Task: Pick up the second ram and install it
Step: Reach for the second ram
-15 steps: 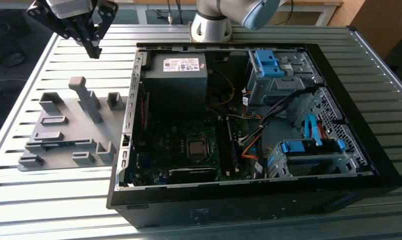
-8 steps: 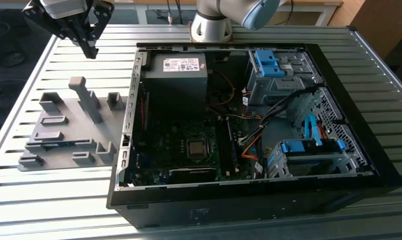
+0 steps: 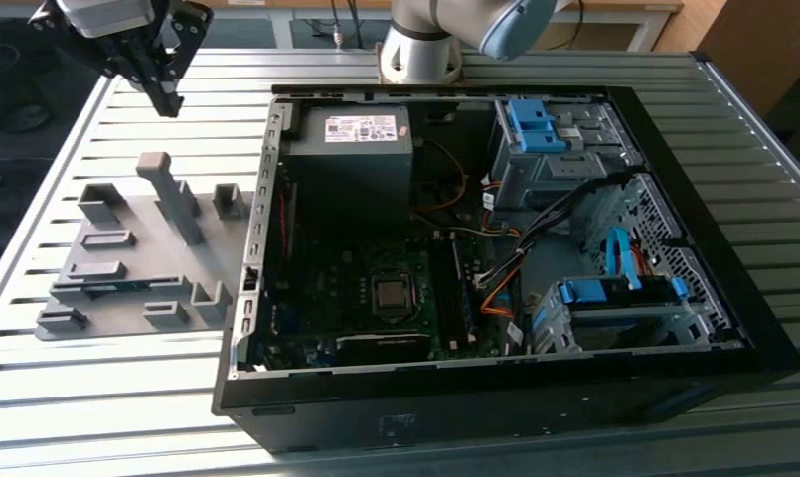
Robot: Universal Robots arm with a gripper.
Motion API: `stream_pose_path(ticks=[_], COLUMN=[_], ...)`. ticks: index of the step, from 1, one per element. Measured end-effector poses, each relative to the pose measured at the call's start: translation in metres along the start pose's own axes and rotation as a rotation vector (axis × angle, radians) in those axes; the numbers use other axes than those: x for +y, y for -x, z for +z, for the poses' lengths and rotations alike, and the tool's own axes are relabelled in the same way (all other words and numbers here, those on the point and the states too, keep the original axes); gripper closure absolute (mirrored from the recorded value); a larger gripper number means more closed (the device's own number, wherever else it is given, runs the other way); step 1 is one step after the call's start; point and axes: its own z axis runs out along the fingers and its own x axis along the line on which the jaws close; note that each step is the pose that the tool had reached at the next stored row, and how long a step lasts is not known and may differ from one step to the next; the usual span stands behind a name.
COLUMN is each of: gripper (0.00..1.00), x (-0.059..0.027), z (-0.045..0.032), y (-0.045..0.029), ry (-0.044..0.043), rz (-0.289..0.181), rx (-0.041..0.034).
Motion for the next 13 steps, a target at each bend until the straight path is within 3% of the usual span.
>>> stream_pose_path(ticks=[13], gripper=[0.89], x=[-0.0061], z=[0.0005], y=[-0.015], ry=[0.0], rz=[0.0], rx=[0.0001])
